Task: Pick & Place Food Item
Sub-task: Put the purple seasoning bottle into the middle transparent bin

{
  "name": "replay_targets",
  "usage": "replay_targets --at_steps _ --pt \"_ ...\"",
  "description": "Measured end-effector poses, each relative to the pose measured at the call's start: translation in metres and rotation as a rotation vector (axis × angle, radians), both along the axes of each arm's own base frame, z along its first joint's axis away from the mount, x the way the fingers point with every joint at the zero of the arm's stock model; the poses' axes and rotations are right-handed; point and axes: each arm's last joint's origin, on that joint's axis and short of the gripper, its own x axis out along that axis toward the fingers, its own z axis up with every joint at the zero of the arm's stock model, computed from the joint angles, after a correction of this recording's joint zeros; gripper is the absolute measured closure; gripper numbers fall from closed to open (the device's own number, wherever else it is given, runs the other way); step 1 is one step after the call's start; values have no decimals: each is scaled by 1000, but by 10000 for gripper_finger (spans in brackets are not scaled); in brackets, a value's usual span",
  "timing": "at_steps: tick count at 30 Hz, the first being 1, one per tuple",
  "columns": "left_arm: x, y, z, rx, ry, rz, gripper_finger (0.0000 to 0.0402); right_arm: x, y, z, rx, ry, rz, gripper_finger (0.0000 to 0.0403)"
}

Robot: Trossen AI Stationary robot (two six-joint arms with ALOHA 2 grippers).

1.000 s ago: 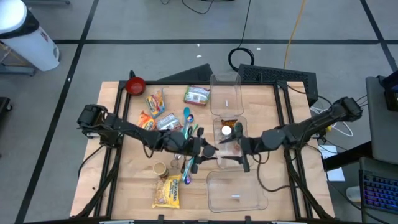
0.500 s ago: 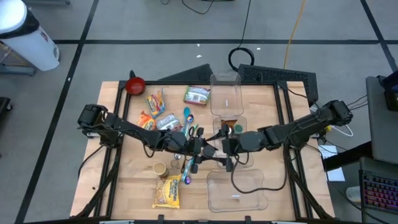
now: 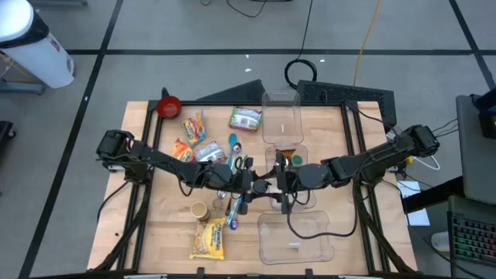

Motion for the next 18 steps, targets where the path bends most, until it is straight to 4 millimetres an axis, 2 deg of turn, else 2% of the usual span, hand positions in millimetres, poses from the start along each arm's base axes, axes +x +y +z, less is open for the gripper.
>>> replay_targets --at_steps 5,10,12,16,18 --pt "0 0 -1 -32 14 3 119 -3 -1 1 -24 6 -1 211" --pt "-18 4 24 -32 43 3 21 -15 -5 10 -31 26 -6 211" --pt "-29 7 32 -21 89 4 11 -21 -7 14 -23 34 -9 211" --pt "-43 8 45 21 113 -17 31 -36 -12 19 -10 64 -27 211" --pt "-46 7 49 37 94 -44 42 -45 -16 12 -9 80 -62 211"
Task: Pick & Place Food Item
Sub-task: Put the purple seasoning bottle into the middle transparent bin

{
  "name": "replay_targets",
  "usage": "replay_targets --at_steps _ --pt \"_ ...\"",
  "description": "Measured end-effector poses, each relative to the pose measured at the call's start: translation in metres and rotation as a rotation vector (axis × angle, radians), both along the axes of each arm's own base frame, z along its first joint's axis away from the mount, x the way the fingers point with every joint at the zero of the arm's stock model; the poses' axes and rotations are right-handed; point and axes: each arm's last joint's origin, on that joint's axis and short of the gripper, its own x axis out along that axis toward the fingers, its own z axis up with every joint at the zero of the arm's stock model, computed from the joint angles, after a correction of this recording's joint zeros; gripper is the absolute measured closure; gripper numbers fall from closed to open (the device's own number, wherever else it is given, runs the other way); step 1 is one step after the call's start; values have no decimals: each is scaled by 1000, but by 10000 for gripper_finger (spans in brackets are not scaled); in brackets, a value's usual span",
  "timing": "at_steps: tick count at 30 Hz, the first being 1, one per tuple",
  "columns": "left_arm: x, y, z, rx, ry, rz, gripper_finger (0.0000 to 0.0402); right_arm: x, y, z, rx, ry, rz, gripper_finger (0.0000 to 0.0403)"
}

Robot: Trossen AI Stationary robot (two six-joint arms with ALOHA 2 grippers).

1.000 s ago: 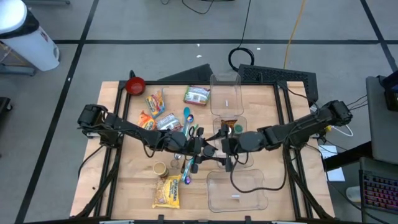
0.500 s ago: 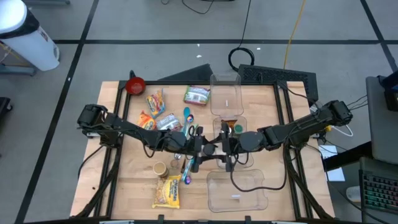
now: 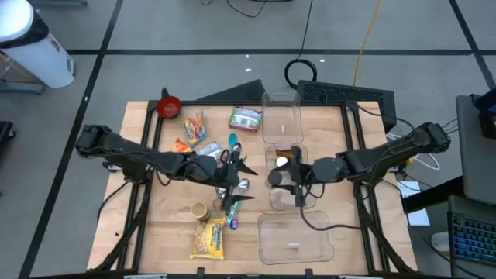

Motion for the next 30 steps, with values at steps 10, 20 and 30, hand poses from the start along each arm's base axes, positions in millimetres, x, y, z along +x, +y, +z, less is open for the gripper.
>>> replay_targets --at_steps 10,20,30 --pt "-2 9 -11 -3 -12 46 62 -32 -13 -68 54 91 -138 211" --pt "-1 18 -13 -40 -12 83 62 -44 -24 -121 79 44 -211 211" --pt "-1 18 -14 -49 -7 84 62 -50 -27 -146 120 43 -217 211"
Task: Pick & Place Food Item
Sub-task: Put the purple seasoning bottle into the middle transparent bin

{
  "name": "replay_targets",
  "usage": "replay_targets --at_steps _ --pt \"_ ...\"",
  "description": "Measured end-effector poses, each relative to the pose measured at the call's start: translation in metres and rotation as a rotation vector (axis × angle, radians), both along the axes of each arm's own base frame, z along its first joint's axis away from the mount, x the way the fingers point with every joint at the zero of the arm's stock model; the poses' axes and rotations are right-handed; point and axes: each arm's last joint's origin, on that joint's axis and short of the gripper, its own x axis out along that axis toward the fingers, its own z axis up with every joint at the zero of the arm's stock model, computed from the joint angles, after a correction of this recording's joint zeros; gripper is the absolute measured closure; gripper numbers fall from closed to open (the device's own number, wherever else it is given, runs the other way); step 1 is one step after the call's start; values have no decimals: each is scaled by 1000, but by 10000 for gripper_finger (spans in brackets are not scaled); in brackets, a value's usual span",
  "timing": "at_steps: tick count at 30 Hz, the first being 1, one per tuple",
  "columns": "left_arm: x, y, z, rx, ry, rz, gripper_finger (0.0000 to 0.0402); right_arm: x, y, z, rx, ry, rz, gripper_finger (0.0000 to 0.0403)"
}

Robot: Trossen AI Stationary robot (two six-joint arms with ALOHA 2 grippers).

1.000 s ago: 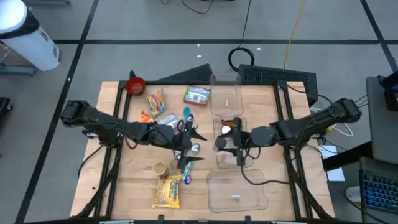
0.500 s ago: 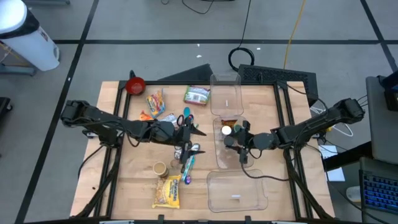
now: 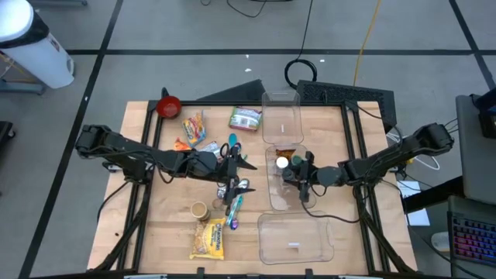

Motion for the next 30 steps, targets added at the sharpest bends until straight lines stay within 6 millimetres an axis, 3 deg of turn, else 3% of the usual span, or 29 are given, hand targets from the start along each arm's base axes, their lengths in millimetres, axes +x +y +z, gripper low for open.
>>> replay_targets --at_steps 6,12,16,30 --pt "0 0 0 -1 1 0 62 -1 0 -4 -19 -4 12 210" --pt "0 0 0 -2 4 1 62 -1 0 -4 -20 -8 16 99" --pt "0 0 -1 -4 5 1 62 -1 0 -4 -18 -8 16 59" --pt "0 0 -1 -29 9 8 62 5 13 13 -52 -111 116 69"
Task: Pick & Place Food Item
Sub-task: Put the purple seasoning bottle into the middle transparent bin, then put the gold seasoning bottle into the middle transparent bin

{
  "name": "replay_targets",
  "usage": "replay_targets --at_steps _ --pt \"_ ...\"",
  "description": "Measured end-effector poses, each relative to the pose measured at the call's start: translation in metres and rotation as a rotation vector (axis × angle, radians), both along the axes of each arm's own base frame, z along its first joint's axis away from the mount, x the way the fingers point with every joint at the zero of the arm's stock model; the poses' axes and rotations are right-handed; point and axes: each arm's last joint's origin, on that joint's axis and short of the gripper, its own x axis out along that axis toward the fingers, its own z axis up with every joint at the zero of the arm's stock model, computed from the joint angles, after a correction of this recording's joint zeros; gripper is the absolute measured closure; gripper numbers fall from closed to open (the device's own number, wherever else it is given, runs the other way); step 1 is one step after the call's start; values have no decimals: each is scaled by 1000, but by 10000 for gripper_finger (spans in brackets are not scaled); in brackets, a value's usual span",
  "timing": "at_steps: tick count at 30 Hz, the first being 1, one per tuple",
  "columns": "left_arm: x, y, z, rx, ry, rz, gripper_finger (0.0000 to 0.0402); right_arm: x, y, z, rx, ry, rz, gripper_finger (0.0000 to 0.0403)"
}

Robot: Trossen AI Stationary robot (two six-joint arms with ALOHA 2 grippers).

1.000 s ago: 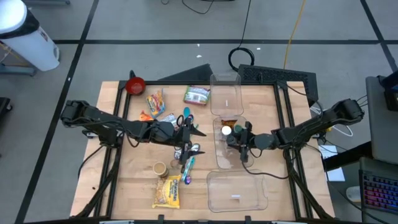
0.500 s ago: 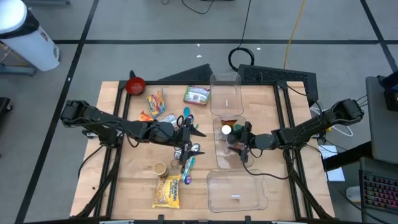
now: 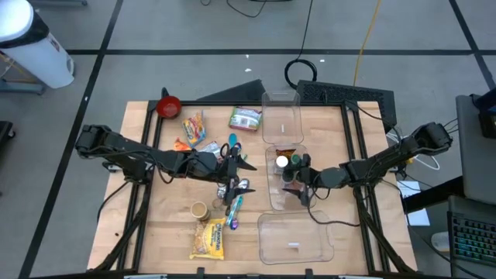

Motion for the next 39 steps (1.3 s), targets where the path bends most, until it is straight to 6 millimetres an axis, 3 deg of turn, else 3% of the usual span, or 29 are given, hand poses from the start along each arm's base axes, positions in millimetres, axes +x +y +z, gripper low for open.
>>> replay_targets --at_steps 13,17,24,31,39 --pt "-7 -3 -1 -198 100 27 62 21 31 67 -150 -138 138 69" --pt "-24 -26 12 -114 142 17 62 20 32 68 -168 -132 147 69" --pt "-55 -65 -7 -55 438 81 62 19 32 62 -145 -79 140 69" --pt "-64 -69 -40 -65 714 175 62 19 32 63 -135 -86 138 69" --pt "-50 -71 -70 46 804 146 62 19 32 63 -101 -88 129 69"
